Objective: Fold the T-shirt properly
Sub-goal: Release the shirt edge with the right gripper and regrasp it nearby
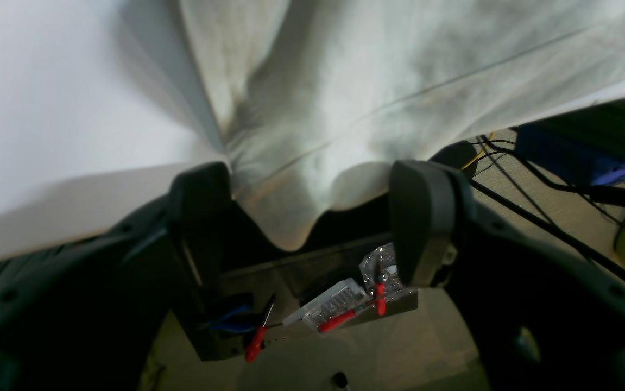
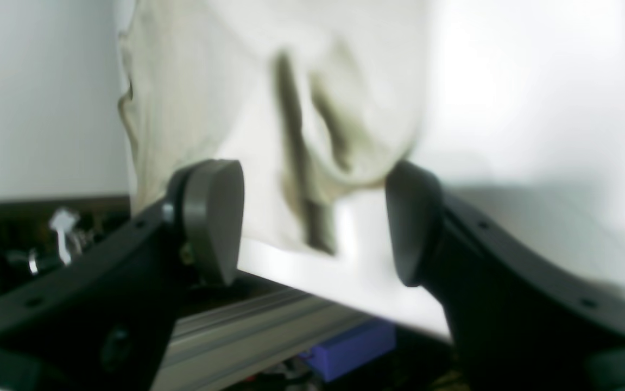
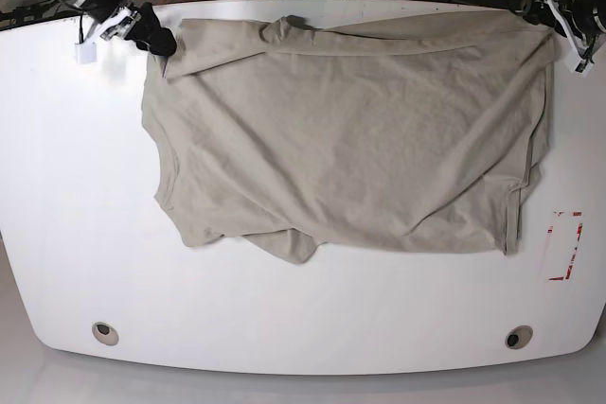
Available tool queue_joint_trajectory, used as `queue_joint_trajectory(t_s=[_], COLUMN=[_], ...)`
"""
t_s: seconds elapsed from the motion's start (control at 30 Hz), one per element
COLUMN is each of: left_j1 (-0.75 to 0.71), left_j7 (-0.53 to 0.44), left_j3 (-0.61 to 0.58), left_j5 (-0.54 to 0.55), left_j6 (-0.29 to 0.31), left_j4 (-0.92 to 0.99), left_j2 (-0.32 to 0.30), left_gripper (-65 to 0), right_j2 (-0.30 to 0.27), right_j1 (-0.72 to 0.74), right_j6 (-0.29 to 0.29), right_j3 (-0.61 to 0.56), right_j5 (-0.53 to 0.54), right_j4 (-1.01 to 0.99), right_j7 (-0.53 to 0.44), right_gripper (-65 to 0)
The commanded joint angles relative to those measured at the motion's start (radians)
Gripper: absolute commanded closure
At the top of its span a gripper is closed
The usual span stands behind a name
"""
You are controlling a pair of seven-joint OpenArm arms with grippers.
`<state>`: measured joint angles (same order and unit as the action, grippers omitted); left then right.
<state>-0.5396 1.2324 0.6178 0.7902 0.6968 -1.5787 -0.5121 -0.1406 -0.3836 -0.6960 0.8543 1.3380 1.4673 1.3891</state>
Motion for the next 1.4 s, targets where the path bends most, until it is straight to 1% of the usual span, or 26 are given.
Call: queue_joint_trajectory(t_s=[0.0, 0.07, 0.13, 0.4, 0.57, 0.63, 0.77, 0.83, 0.97, 1.0, 1.03, 1.17, 1.37], left_j1=[-0.001, -0.001, 0.000, 0.000, 0.025, 0.034, 0.036, 0.036, 0.046, 0.046, 0.046, 0.046, 0.048], left_j7=[-0.010, -0.010, -0.010, -0.012, -0.012, -0.012, -0.012, -0.012, -0.012, -0.012, -0.012, -0.012, -0.012], left_j3=[0.009, 0.009, 0.009, 0.012, 0.011, 0.011, 0.011, 0.011, 0.011, 0.011, 0.011, 0.011, 0.009], left_j5=[0.008, 0.008, 0.008, 0.008, 0.008, 0.007, 0.007, 0.007, 0.007, 0.007, 0.007, 0.007, -0.027], left_j6=[0.001, 0.001, 0.001, 0.001, 0.001, 0.001, 0.001, 0.001, 0.001, 0.001, 0.001, 0.001, 0.001], left_j4=[-0.015, -0.015, -0.015, -0.015, -0.013, -0.005, -0.009, -0.009, -0.007, -0.007, -0.007, -0.007, -0.015], left_j2=[-0.023, -0.023, -0.023, -0.024, -0.024, -0.024, -0.024, -0.024, -0.026, -0.026, -0.026, -0.026, -0.026], left_gripper=[-42.1, -42.1, -42.1, -42.1, -42.1, -42.1, -42.1, -42.1, -42.1, -42.1, -42.1, -42.1, -42.1], right_j2=[-0.009, -0.006, 0.029, 0.083, 0.092, 0.086, 0.091, 0.092, 0.094, 0.094, 0.094, 0.094, 0.094], right_j1=[-0.007, -0.008, -0.012, -0.053, -0.051, -0.047, -0.047, -0.048, -0.051, -0.053, -0.054, -0.099, -0.211], right_j6=[-0.002, -0.002, -0.002, -0.002, -0.002, -0.002, -0.002, -0.002, -0.002, -0.002, -0.002, -0.002, -0.002], right_j3=[-0.022, -0.034, -0.037, -0.046, -0.063, -0.100, -0.142, -0.157, -0.172, -0.174, -0.175, -0.174, -0.171], right_j5=[0.005, -0.024, -0.058, -0.137, -0.145, -0.148, -0.177, -0.188, -0.185, -0.183, -0.182, -0.179, -0.177], right_j4=[0.072, 0.098, 0.112, 0.184, 0.181, 0.180, 0.183, 0.184, 0.186, 0.186, 0.186, 0.198, 0.408], right_j7=[-0.017, -0.017, -0.017, -0.014, -0.015, -0.026, -0.037, -0.037, -0.040, -0.040, -0.040, -0.040, -0.040], right_gripper=[-39.3, -39.2, -39.2, -39.2, -38.8, -35.0, -22.0, -17.6, -7.1, -2.2, 0.0, 0.0, 0.0])
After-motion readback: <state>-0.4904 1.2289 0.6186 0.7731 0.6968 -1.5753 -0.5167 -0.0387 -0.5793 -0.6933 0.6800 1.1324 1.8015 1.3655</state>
